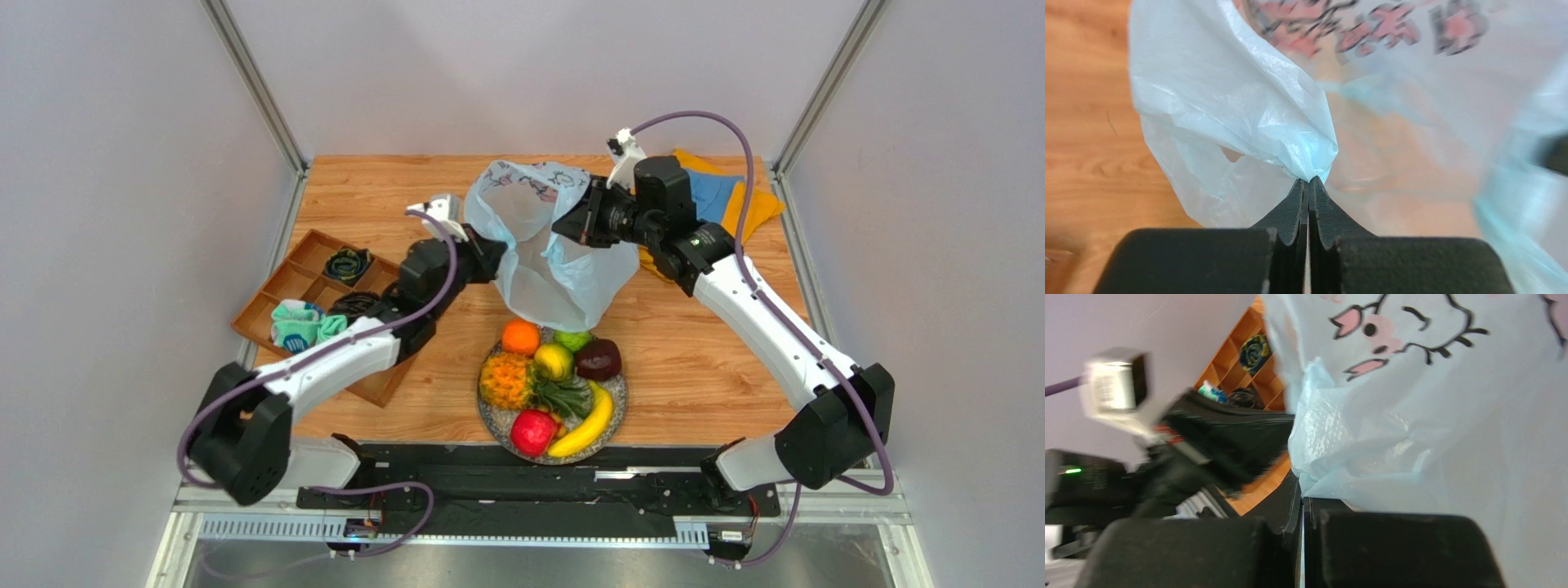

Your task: Place the fruits into the plastic bag

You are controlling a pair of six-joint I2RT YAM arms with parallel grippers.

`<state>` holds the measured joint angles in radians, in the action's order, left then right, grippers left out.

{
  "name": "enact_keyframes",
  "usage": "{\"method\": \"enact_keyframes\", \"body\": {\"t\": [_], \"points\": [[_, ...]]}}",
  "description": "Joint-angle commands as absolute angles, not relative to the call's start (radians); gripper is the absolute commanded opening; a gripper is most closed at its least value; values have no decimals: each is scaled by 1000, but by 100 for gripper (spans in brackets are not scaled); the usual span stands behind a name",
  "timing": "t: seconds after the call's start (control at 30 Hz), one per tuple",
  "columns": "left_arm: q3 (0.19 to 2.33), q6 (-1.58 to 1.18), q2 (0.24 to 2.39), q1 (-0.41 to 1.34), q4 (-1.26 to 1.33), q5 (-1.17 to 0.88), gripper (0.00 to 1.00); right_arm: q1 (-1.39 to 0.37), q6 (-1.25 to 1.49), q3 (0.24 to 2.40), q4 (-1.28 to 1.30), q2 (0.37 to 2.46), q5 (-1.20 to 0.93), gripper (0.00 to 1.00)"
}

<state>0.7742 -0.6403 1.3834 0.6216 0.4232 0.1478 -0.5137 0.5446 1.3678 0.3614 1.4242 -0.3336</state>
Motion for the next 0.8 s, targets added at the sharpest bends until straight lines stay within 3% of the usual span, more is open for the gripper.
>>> {"method": "enact_keyframes", "body": {"t": [0.0,0.3,0.53,0.67,0.77], "points": [[744,-545,1214,546,323,-42,0,-457,488,1364,357,1417,-288,0],[749,-433,940,437,62,-380,0,-436,434,1414,359,1532,-279,0],[646,-472,766,431,-113,-220,0,-439,477,1382,327,1534,-345,0],[597,-534,694,431,-153,-247,0,-469,495,1350,307,1517,-365,0],[578,-574,640,431,-173,-291,36,-512,499,1341,305,1509,-354,0]]}}
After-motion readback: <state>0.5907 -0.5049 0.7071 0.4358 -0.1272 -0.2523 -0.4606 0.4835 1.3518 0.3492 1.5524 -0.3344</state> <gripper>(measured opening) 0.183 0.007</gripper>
